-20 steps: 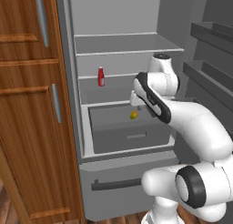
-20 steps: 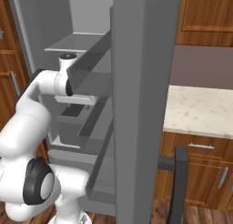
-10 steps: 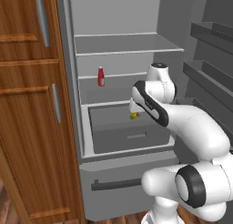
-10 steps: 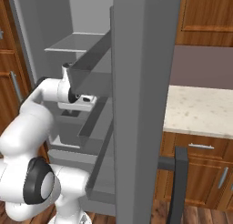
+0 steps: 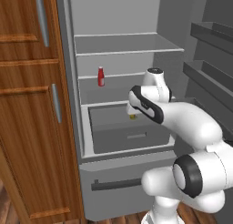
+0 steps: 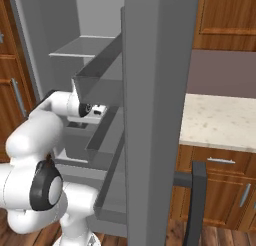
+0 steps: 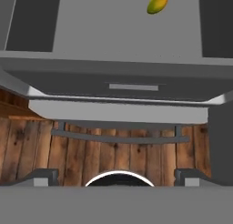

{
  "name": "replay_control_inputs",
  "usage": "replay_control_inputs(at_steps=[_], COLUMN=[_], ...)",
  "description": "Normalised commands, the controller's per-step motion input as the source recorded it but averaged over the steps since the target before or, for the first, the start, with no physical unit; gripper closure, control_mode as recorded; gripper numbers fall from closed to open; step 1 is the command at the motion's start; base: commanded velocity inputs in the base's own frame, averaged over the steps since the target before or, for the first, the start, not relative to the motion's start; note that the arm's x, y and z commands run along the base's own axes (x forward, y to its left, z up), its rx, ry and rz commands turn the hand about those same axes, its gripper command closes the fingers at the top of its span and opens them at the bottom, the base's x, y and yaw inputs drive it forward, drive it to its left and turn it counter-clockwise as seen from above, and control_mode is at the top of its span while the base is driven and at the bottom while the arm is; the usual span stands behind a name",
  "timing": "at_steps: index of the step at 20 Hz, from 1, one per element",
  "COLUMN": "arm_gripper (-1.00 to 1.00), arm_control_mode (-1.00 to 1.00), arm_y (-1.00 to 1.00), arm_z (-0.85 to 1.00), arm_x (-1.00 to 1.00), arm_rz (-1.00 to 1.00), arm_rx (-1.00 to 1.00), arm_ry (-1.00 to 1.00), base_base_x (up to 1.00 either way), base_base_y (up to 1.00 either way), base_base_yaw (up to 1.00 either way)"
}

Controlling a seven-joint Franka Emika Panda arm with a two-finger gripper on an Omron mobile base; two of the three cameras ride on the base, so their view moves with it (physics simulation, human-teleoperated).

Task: Fully open the fridge drawer.

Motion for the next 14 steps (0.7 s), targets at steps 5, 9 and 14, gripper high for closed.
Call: replay_control_inputs(at_steps=[5, 9, 14], arm_gripper=[-1.00, -1.00, -1.00], arm_control_mode=[-1.00, -1.00, -1.00], arm_y=[0.04, 0.00, 0.00], arm_z=[-0.10, -0.17, -0.18], arm_x=[0.31, 0.19, 0.22], arm_rz=[0.00, 0.00, 0.00], arm_rx=[0.00, 0.00, 0.00], arm_ry=[0.01, 0.00, 0.00], base_base_x=[0.00, 0.00, 0.00], base_base_y=[0.00, 0.00, 0.00], base_base_yaw=[0.00, 0.00, 0.00])
